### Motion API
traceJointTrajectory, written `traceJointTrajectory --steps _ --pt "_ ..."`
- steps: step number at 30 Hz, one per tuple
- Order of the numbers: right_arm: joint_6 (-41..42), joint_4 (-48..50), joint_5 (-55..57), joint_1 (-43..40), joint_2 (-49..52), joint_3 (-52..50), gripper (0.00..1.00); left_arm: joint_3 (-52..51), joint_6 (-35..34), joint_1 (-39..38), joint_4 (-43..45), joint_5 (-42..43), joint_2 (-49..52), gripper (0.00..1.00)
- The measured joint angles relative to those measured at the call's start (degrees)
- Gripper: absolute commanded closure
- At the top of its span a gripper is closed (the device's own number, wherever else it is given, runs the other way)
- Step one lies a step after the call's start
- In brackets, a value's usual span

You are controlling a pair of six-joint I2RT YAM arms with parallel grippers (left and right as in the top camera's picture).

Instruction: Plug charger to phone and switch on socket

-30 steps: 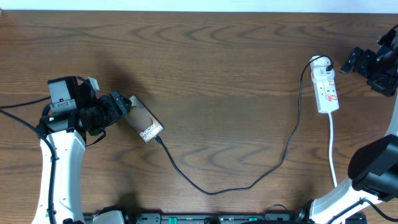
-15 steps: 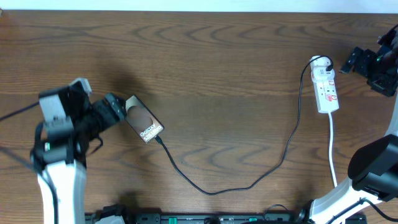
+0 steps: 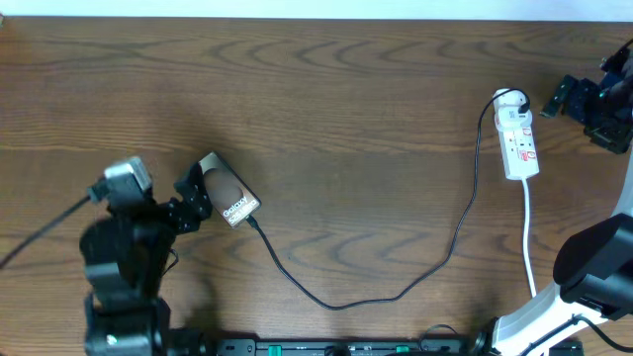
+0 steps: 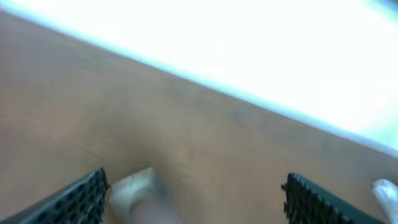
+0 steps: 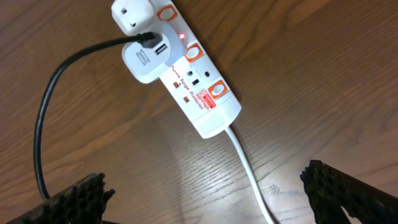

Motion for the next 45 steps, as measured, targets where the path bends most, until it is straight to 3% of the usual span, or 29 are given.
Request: traceJointTrajectory --steps 6,10,19,45 --pt "0.2 0.0 0.0 0.0 0.0 0.0 0.01 -17.2 0.1 -0.3 21.6 -0.9 -10.7 0.12" --pt "0.3 0.0 0.0 0.0 0.0 0.0 0.01 -27.8 0.2 -0.3 28.5 -0.9 -16.9 0.12" --pt "0.3 0.0 0.0 0.0 0.0 0.0 0.01 -30.2 0.8 -0.3 9.9 -3.4 -27.5 0.12" --pt "0.3 0.0 0.0 0.0 0.0 0.0 0.01 -30.1 1.3 -0.3 9.6 -4.3 -28.0 0.12"
